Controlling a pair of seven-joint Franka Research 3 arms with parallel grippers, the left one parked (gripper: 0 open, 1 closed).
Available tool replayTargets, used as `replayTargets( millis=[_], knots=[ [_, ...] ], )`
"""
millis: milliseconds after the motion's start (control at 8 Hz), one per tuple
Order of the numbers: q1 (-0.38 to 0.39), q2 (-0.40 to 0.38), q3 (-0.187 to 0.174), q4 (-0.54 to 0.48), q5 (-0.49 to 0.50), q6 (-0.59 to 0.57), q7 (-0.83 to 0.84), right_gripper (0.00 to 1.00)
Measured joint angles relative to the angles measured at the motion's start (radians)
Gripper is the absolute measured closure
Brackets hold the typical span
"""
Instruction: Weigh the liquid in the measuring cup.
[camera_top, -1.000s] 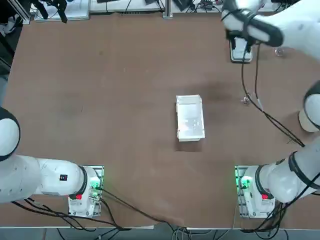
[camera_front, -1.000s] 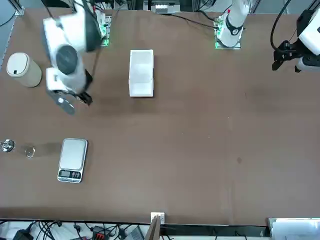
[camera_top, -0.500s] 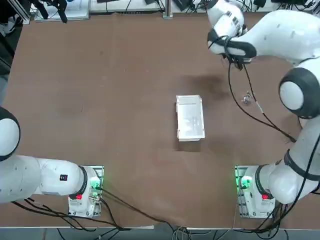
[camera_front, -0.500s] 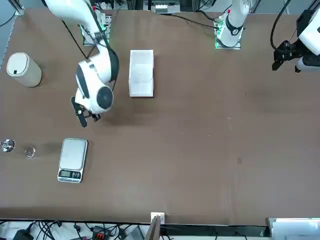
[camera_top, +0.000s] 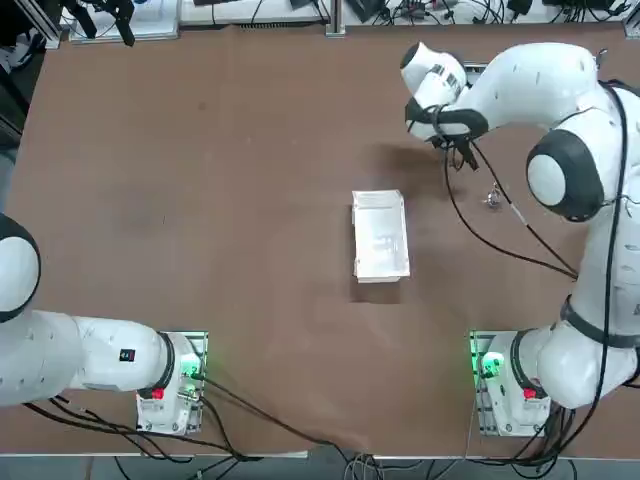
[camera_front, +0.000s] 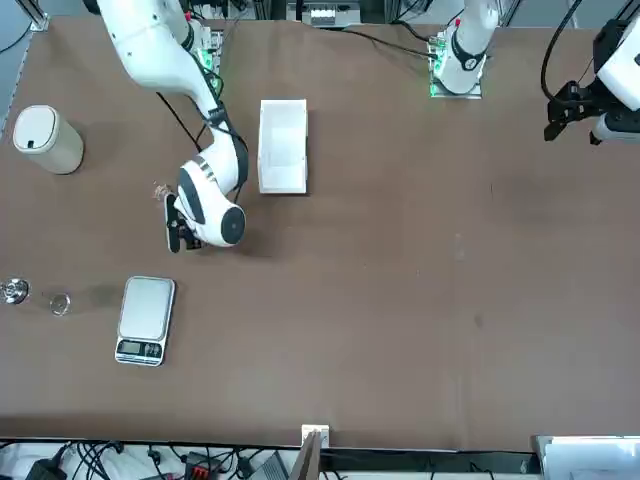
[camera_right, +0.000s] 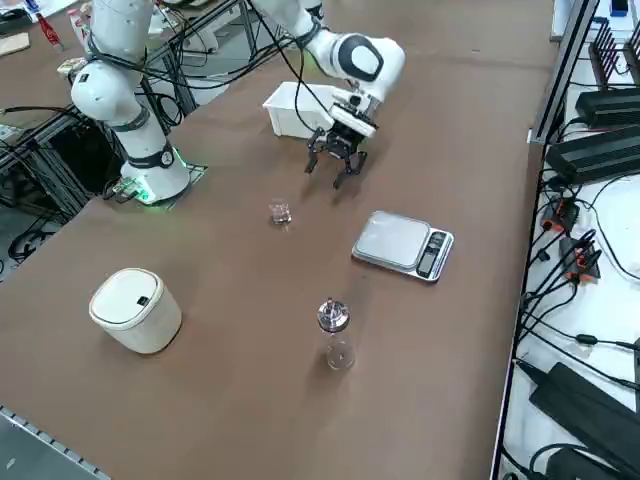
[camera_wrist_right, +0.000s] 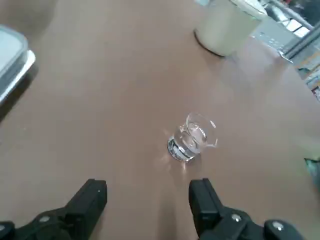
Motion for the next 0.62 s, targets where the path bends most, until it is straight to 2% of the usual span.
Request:
replayTargets(
  millis=[250, 625],
  knots=[
    [0.019, 0.065, -0.008, 0.000, -0.048, -0.060, 0.185, 0.00],
    [0.021, 0.149, -0.026, -0.001, -0.084, -0.120, 0.355, 0.00]
  ],
)
